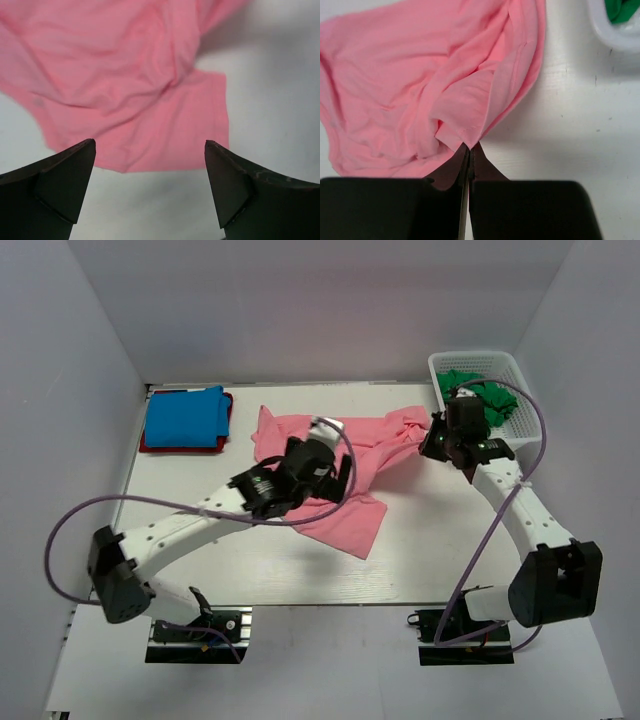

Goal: Fold and stack the t-shirts
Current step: Flatten out the tshirt

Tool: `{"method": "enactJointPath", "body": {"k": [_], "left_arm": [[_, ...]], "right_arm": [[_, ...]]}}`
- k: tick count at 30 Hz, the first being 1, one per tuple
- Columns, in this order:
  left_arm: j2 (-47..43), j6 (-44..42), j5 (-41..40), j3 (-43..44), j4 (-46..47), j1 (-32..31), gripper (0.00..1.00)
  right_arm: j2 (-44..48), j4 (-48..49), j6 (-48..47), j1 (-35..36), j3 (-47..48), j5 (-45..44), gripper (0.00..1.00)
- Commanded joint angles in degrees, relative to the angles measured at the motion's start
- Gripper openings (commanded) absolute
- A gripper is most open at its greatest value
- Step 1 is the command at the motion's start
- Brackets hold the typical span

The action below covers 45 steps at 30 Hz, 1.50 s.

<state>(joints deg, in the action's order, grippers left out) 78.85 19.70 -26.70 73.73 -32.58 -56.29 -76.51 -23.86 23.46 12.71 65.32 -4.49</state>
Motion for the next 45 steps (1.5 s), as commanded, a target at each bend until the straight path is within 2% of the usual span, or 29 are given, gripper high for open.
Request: {"method": "enactJointPath", "body": {"k": [1, 5, 7, 15, 20, 24, 26, 27, 28, 29, 31, 35, 40, 43, 44, 45], "left_arm": [[4.5, -5.0, 18.4, -2.9, 0.7, -1.1, 1.0], [8.2, -6.6, 32.2, -5.4, 7.3, -1.1, 1.0], [13.0, -6.6, 35.6, -4.6, 9.0, -2.7, 1.0], [24.8, -6.6, 34.2, -0.7, 8.4, -6.8, 1.0], [30.7, -10.7, 32.7, 0.6, 6.1, -8.0, 1.0], [34.7, -9.2, 30.4, 1.8, 4.9, -8.0, 0.9], [35.2, -8.4, 29.3, 1.2, 4.9, -8.0, 0.9], [35.2, -8.4, 28.4, 0.5, 6.2, -8.0, 0.86], [35.2, -8.4, 28.4, 0.5, 6.2, -8.0, 0.76], [35.2, -7.8, 27.7, 0.5, 5.6, -8.0, 0.69], [35.2, -7.8, 27.0, 0.5, 4.1, -8.0, 0.6], [37.6, -6.7, 20.5, -0.3, 2.2, -9.3, 0.59], [40.6, -5.0, 16.8, -0.3, 0.1, -10.9, 0.59], [40.6, -3.7, 14.6, -0.9, -0.5, -10.9, 0.38], [40.6, -3.7, 13.5, -1.6, -1.1, -11.4, 0.16], [40.6, -2.8, 12.7, -1.6, -1.1, -11.4, 0.02]], "right_arm": [[-2.2, -1.9, -0.5, -0.2, -2.7, 1.2, 0.0], [-3.7, -1.5, -0.2, -0.3, -4.0, -0.7, 0.0], [-5.2, -1.9, 0.2, -0.5, -3.7, -2.0, 0.0], [-8.8, -2.9, 0.4, -2.2, -4.2, -1.8, 0.0], [-8.8, -2.7, 0.4, -3.5, -5.4, -0.7, 0.0], [-8.0, -2.4, 0.0, -4.2, -6.0, 0.4, 0.0], [-7.1, -2.2, -0.3, -4.5, -7.0, 0.7, 0.0], [-6.6, -2.1, -0.1, -4.8, -7.4, 1.0, 0.0], [-6.5, -1.7, -0.2, -4.8, -7.7, 1.2, 0.0], [-6.5, -1.7, -0.3, -4.9, -7.8, 1.3, 0.0], [-6.1, -2.1, -0.3, -5.1, -7.5, 1.2, 0.0], [-6.0, -2.0, 0.0, -5.6, -7.7, 1.8, 0.0], [-5.4, -1.5, 0.2, -5.8, -8.0, 2.6, 0.0], [-4.8, -1.8, 0.2, -5.9, -7.9, 2.1, 0.0], [-4.8, -1.8, 0.2, -5.6, -8.1, 1.9, 0.0], [-4.5, -2.0, 0.3, -5.9, -8.0, 1.7, 0.0]]}}
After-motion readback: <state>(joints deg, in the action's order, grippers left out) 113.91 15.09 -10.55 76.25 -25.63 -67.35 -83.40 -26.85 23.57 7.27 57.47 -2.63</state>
